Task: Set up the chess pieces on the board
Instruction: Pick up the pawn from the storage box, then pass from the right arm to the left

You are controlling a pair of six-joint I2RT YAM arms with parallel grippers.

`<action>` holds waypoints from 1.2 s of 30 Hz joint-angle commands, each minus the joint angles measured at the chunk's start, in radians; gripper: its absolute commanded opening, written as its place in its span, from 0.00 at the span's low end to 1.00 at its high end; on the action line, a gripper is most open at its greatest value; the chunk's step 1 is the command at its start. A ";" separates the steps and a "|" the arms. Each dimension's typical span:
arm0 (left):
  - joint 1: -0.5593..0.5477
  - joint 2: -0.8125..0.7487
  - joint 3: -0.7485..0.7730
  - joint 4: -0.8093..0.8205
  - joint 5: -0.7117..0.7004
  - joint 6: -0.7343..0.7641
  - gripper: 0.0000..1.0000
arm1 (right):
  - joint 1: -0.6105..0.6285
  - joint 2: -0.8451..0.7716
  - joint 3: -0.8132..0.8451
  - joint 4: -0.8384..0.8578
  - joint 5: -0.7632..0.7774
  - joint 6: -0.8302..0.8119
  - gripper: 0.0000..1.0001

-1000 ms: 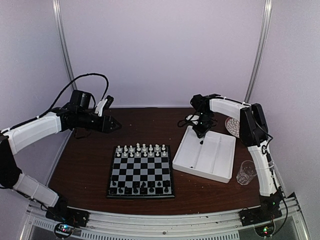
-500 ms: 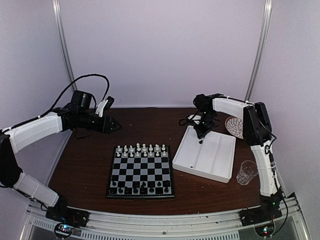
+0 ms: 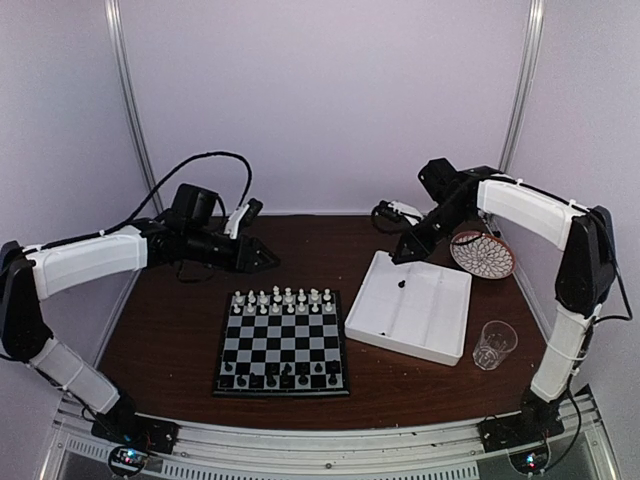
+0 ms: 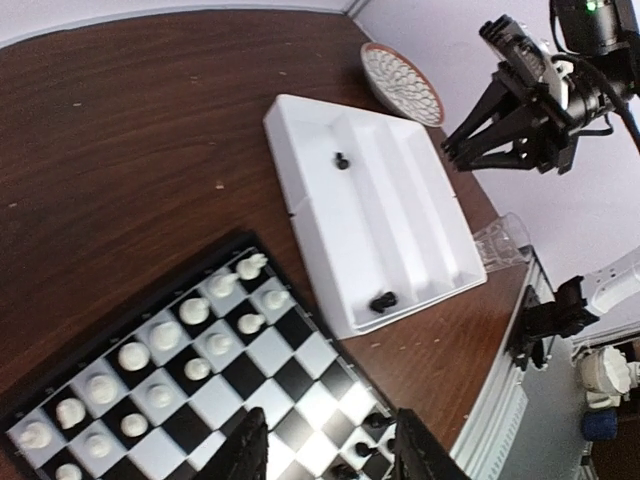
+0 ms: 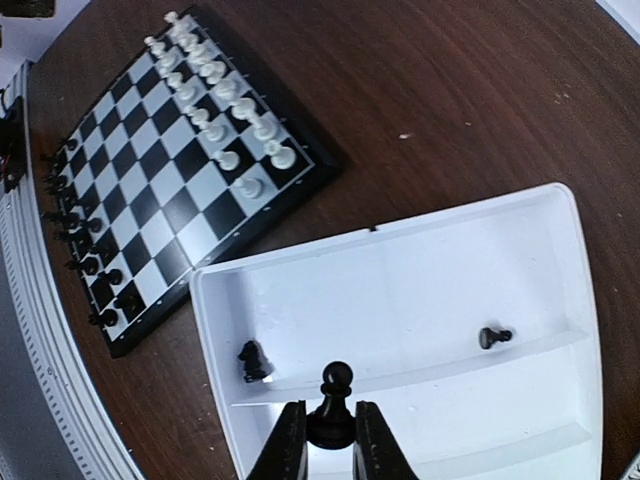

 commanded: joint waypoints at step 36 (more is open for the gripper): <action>-0.322 0.565 0.242 0.861 0.224 -0.798 0.28 | 0.164 -0.170 -0.165 0.019 -0.179 -0.110 0.11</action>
